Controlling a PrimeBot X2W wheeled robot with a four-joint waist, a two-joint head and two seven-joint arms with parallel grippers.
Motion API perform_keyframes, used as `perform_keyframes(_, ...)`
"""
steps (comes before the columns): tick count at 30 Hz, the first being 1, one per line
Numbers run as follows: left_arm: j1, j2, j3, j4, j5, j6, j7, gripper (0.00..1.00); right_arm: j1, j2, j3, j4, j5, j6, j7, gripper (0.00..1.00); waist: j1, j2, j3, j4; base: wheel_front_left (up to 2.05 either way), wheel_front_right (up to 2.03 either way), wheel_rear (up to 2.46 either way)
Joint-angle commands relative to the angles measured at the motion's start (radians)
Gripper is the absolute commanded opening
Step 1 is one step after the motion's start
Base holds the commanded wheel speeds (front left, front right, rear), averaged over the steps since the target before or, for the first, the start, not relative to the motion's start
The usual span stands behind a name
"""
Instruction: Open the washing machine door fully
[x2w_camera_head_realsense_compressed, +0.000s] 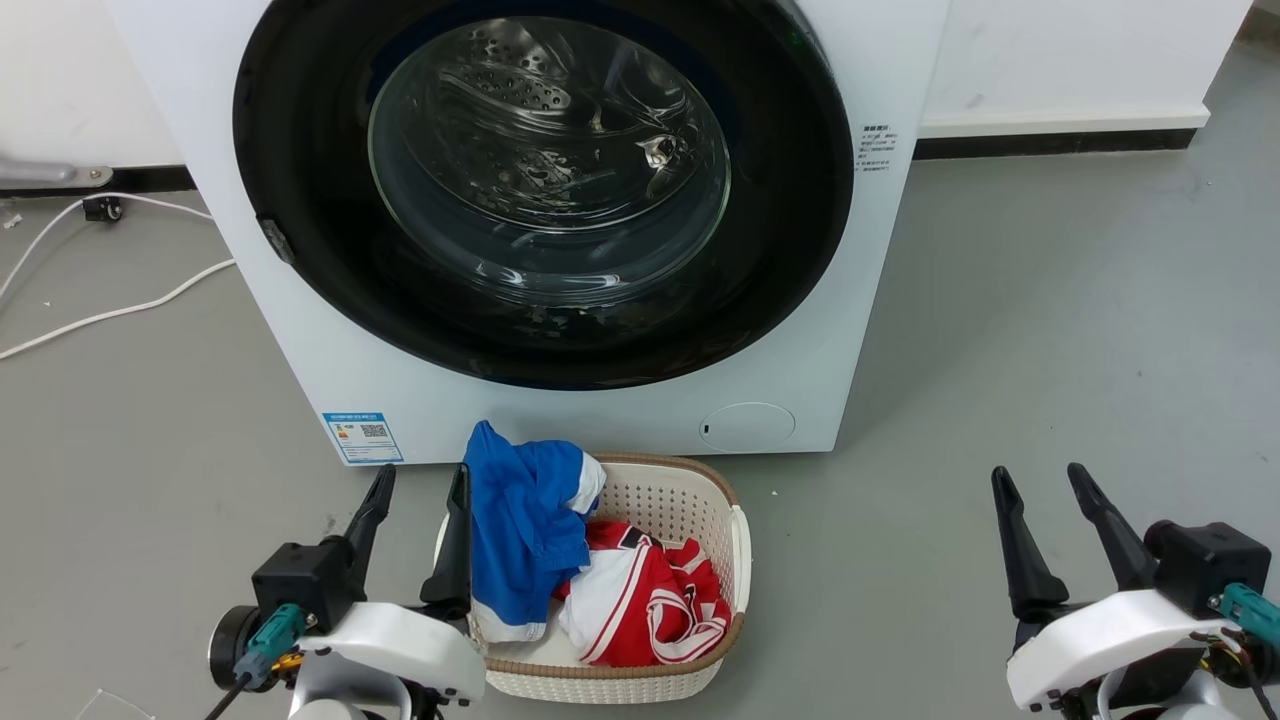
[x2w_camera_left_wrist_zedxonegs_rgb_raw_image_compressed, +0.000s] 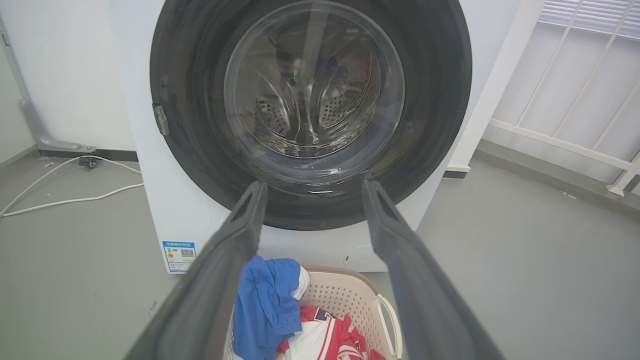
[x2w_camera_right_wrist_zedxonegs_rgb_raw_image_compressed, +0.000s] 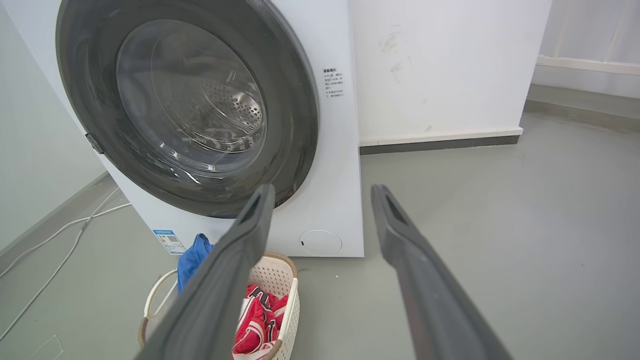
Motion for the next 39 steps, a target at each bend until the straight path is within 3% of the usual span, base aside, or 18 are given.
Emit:
perform_keyframes(1, -0.003, -0.004, -0.002, 0.000, 0.018, 0.004, -0.009, 1.00, 0.006, 0.002, -0.001, -0.013, -0.020, 0.002, -0.008, 1.00, 0.0000, 0.0000, 0.000, 0.000, 0.00, 0.00, 0.00)
perform_keyframes(17, -0.012, -0.017, 0.008, 0.018, 0.111, 0.020, -0.041, 1.00, 0.005, 0.022, 0.001, -0.023, -0.121, 0.002, -0.029, 1.00, 0.0000, 0.0000, 0.003, -0.007, 0.00, 0.00, 0.00)
perform_keyframes(35, -0.005, -0.036, 0.026, 0.025, 0.196, 0.006, -0.075, 1.00, -0.007, 0.041, 0.006, -0.003, -0.194, 0.001, -0.068, 1.00, 0.0000, 0.0000, 0.004, -0.004, 0.00, 0.00, 0.00)
perform_keyframes(36, -0.004, -0.037, 0.028, 0.028, 0.196, 0.005, -0.075, 1.00, -0.007, 0.041, 0.003, -0.001, -0.189, 0.001, -0.070, 0.93, 0.0000, 0.0000, 0.004, -0.004, 0.00, 0.00, 0.00)
perform_keyframes(37, -0.003, -0.037, 0.030, 0.029, 0.191, 0.003, -0.075, 1.00, -0.008, 0.042, 0.001, 0.001, -0.174, 0.001, -0.070, 0.45, 0.0000, 0.0000, 0.004, -0.004, 0.00, 0.00, 0.00)
perform_keyframes(39, -0.002, -0.040, 0.035, 0.031, 0.181, 0.001, -0.074, 1.00, -0.009, 0.042, 0.001, 0.005, -0.167, 0.001, -0.069, 0.00, 0.0000, 0.0000, 0.004, -0.004, 0.00, 0.00, 0.00)
